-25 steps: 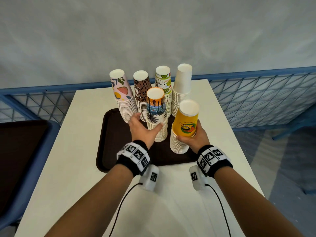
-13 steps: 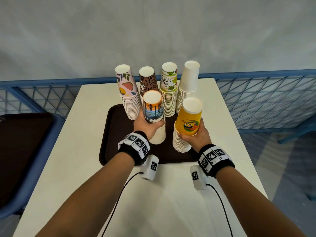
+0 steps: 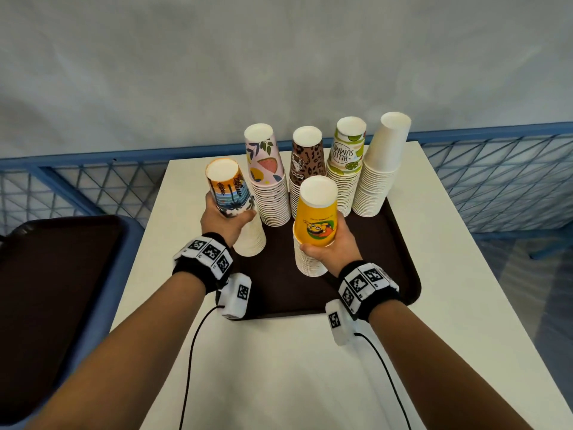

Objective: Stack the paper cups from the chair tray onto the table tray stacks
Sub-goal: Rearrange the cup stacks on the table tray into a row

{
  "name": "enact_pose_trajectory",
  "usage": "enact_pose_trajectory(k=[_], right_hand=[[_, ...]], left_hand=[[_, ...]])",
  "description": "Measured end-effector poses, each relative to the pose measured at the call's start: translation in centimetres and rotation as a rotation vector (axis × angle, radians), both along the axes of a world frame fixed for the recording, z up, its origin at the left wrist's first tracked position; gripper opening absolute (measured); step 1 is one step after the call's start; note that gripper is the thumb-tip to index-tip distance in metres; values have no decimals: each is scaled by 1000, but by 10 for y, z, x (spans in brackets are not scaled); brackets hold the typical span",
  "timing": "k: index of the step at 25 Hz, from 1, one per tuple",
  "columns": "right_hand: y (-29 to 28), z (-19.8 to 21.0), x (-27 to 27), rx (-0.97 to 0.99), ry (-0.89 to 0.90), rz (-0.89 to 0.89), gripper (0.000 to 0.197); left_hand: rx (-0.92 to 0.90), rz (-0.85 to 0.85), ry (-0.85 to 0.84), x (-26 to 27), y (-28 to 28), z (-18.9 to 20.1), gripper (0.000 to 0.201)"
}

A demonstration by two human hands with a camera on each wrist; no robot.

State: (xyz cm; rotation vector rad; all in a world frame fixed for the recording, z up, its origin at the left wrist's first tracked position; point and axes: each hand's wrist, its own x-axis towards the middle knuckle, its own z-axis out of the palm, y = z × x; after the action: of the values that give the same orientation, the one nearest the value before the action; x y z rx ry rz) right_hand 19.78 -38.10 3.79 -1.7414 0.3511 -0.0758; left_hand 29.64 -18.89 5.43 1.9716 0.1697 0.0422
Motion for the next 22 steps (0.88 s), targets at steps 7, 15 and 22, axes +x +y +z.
enact_pose_trajectory(k=[7, 15, 22], right_hand=[[31, -3, 30, -5, 0, 18, 76], [35, -7, 31, -35, 8, -6, 75], [35, -11, 33, -49, 9, -11, 76]], left_hand=[[-8, -151, 25, 61, 15, -2, 78], [-18, -248, 23, 89, 18, 0, 80], [-25, -276, 23, 90, 21, -1, 89]])
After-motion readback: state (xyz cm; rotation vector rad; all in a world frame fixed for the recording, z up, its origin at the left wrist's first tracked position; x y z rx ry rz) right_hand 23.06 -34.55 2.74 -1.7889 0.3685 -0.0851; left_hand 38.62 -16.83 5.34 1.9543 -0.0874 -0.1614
